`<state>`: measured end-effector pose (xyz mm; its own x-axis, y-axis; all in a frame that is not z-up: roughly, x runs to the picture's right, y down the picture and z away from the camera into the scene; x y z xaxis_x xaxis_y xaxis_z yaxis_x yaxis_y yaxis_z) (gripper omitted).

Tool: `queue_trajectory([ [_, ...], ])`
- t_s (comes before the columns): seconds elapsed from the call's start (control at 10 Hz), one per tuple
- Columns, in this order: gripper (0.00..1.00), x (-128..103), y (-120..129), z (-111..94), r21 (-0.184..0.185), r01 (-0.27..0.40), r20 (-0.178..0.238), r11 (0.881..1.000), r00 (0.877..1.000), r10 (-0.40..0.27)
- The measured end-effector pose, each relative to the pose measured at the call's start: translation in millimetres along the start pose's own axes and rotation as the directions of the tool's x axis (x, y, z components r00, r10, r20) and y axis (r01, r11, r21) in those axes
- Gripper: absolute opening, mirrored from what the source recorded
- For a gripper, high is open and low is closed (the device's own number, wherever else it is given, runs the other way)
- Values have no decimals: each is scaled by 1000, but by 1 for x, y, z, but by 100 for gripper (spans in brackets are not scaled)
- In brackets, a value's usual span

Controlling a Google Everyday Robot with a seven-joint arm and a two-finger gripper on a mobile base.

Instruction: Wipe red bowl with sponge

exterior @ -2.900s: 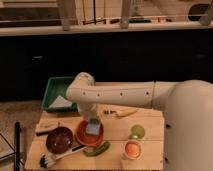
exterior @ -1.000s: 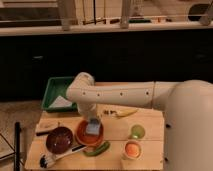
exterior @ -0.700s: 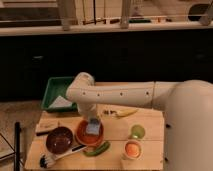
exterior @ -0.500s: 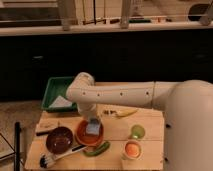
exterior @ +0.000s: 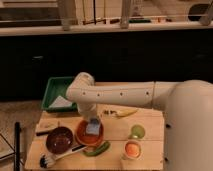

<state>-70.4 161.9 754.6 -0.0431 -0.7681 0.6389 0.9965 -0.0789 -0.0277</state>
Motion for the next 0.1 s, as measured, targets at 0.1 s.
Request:
queue_trajectory([
  [0.1,5,0,0,0,0,0,0,1000,1000,0],
])
